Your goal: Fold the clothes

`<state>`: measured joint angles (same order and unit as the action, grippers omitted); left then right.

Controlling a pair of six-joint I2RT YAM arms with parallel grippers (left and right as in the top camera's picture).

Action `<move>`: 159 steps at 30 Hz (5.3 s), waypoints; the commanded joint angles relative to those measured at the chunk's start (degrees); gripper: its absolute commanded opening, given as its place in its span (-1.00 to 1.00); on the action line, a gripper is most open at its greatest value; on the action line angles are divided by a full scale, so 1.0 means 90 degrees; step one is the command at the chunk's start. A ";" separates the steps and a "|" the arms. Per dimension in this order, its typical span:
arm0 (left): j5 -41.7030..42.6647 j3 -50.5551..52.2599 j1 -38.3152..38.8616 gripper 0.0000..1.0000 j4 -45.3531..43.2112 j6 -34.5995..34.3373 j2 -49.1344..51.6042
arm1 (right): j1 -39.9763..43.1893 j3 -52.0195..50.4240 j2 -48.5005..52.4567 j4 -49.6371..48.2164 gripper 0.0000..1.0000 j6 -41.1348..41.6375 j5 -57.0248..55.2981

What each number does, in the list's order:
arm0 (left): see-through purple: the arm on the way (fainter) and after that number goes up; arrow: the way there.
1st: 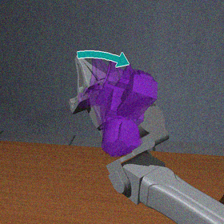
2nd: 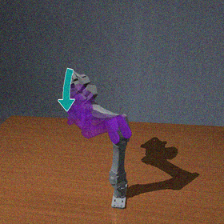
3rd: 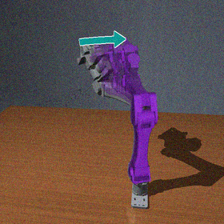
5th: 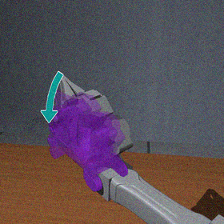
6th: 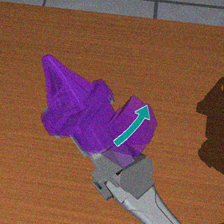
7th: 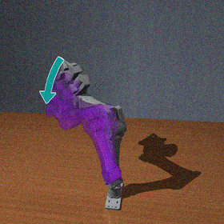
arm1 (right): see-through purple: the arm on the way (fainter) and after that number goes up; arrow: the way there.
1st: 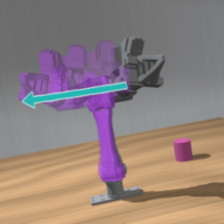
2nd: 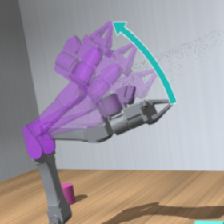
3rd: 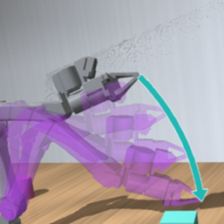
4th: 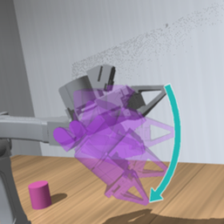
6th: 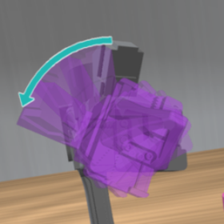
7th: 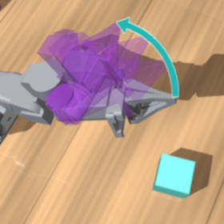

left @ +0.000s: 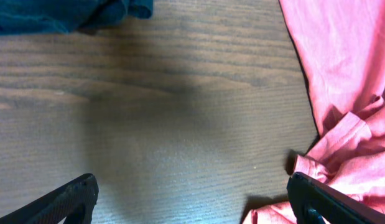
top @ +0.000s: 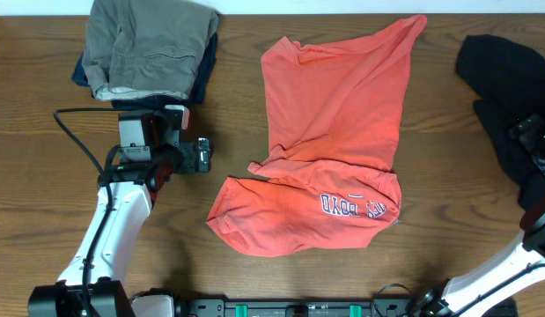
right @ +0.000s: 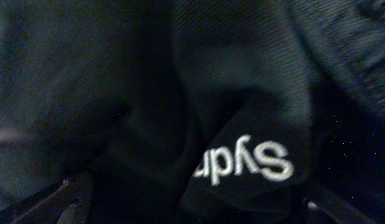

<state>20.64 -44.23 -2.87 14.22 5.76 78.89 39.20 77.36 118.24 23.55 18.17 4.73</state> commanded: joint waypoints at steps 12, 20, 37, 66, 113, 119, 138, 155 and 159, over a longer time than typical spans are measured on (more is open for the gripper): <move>0.0214 -0.0131 0.0015 0.97 -0.0056 -0.0053 0.0007 | -0.0950 -0.0197 -0.3043 0.1297 0.98 -0.0583 0.0848; 0.0619 -0.0131 0.0704 0.97 0.0245 0.0510 0.0012 | -0.2018 -0.0199 -0.3218 0.2062 0.99 -0.1668 0.1712; -0.0347 -0.0131 0.3060 0.97 -0.0580 0.2164 0.1229 | -0.2506 -0.0199 -0.3218 0.2069 0.98 -0.1880 0.2125; -0.1702 -0.0131 0.3662 -0.84 -0.1831 0.2535 0.1882 | -0.2526 -0.0486 -0.3169 0.2166 0.97 -0.1836 0.2147; -0.3106 -0.3269 0.3415 -0.88 -0.5527 0.1732 0.0503 | -0.6846 -0.0585 -0.3174 0.0665 0.68 -0.0974 0.3172; -0.3111 -0.3293 0.2968 -0.88 -0.5600 0.1712 0.0636 | -0.6866 -0.0585 -0.3174 0.0546 0.68 -0.1003 0.3427; -0.3111 -0.3776 0.2756 -0.88 -0.5974 0.1464 0.0741 | -0.8017 -0.1010 -0.2385 -0.0777 0.57 -0.0770 0.1413; -0.4245 -0.3827 0.2628 -0.88 -0.5697 0.2312 0.0240 | -0.7113 -0.1010 -0.2625 -0.0554 -0.97 -0.0457 0.1207; -0.4549 -0.3827 0.2407 -0.88 -0.5294 0.2307 0.0124 | -0.6135 -0.0947 -0.3478 -0.0437 -0.98 -0.0772 0.1217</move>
<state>-16.12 -76.60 20.40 -33.52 24.95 81.91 -20.82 68.07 92.77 19.57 13.02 16.51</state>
